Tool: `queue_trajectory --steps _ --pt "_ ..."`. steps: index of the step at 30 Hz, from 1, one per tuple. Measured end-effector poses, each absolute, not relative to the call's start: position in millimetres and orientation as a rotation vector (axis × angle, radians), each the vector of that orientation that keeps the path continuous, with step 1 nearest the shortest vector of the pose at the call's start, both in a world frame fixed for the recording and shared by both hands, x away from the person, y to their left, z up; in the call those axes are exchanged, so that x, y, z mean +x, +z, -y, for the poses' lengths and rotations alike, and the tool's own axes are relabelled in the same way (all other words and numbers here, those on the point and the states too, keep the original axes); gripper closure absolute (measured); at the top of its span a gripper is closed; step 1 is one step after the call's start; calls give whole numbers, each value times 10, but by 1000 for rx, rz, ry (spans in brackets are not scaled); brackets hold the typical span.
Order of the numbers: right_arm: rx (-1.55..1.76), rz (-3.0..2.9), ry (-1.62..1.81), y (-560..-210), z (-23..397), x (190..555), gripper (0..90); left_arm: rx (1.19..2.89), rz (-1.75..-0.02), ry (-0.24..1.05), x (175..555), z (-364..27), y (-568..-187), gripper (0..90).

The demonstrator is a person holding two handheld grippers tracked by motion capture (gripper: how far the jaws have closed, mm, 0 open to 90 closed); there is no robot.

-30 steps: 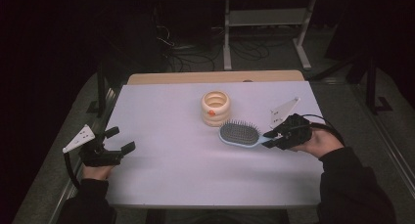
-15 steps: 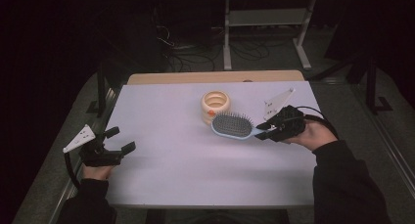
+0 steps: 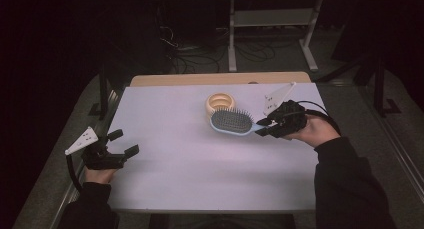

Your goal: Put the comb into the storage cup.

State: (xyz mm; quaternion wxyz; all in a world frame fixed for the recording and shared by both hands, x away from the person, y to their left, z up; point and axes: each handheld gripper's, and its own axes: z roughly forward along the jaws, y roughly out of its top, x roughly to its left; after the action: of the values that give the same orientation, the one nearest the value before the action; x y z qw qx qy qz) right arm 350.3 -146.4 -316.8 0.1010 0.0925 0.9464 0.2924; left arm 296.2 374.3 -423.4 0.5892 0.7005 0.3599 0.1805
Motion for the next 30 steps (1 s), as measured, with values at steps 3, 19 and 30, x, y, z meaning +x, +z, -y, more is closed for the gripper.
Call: queue_trajectory --steps 3,19,30 --pt "278 -2784 864 -3138 1442 3528 685 1632 -832 425 2968 -3728 -4204 0" --pt "264 -2765 892 -2941 1290 3619 685 1673 -782 417 3073 -3608 -3941 0" --pt "254 -2754 886 -2853 1197 3665 685 1689 -726 402 3177 -3447 -3719 0"
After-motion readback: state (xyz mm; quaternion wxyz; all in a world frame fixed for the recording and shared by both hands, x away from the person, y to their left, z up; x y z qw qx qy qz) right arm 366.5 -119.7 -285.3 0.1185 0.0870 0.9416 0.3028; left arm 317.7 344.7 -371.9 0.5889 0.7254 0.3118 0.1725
